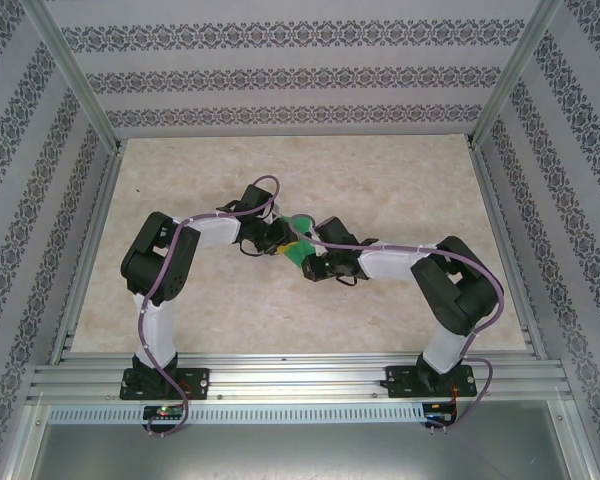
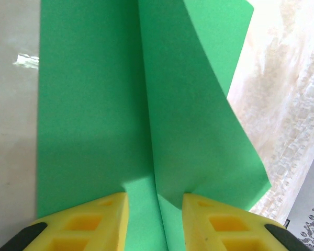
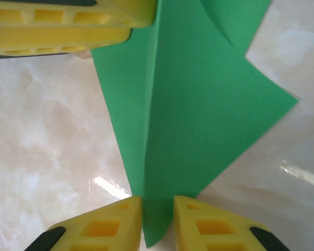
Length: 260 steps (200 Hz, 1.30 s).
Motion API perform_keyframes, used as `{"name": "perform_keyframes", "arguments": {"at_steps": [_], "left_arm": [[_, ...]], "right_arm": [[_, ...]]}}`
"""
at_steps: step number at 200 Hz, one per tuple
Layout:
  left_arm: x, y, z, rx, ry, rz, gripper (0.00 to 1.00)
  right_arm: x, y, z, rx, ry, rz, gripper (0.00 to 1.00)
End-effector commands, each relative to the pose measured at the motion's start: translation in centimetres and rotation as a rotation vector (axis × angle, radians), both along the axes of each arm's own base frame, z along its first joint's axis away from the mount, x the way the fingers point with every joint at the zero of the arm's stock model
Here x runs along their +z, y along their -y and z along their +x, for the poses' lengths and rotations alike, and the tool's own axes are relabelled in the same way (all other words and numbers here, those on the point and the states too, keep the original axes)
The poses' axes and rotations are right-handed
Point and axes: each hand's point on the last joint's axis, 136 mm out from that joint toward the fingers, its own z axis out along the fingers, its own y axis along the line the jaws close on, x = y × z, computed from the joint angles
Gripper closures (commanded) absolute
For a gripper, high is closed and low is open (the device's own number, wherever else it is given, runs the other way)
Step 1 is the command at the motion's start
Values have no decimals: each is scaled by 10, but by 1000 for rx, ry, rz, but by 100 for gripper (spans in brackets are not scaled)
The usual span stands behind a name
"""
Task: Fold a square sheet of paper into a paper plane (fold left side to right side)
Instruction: Fourth fold the wing at the center of the table.
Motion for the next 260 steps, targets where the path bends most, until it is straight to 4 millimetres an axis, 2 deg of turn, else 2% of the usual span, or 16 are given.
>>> {"name": "perform_keyframes", "arguments": {"at_steps": [1, 52, 97, 142, 189, 233, 260], "left_arm": [[-16, -1, -5, -12, -13, 35, 66], [-17, 0, -5, -13, -15, 32, 66], [-15, 0, -4, -17, -12, 33, 66], [-16, 0, -4, -16, -15, 33, 66], [-16, 0, -4, -17, -15, 35, 66], [-17, 0, -5, -17, -16, 36, 66], [-18, -1, -5, -16, -18, 36, 66]], "right_arm": [[25, 0, 6, 2, 65, -17, 73], [14, -7, -5, 14, 46, -63, 73], [8, -16, -5, 31, 43, -84, 74], [3, -12, -5, 23, 38, -110, 75], [14, -7, -1, -1, 78, -112, 74], [12, -9, -1, 6, 77, -123, 73], [20, -6, 1, -5, 107, -124, 71]]}}
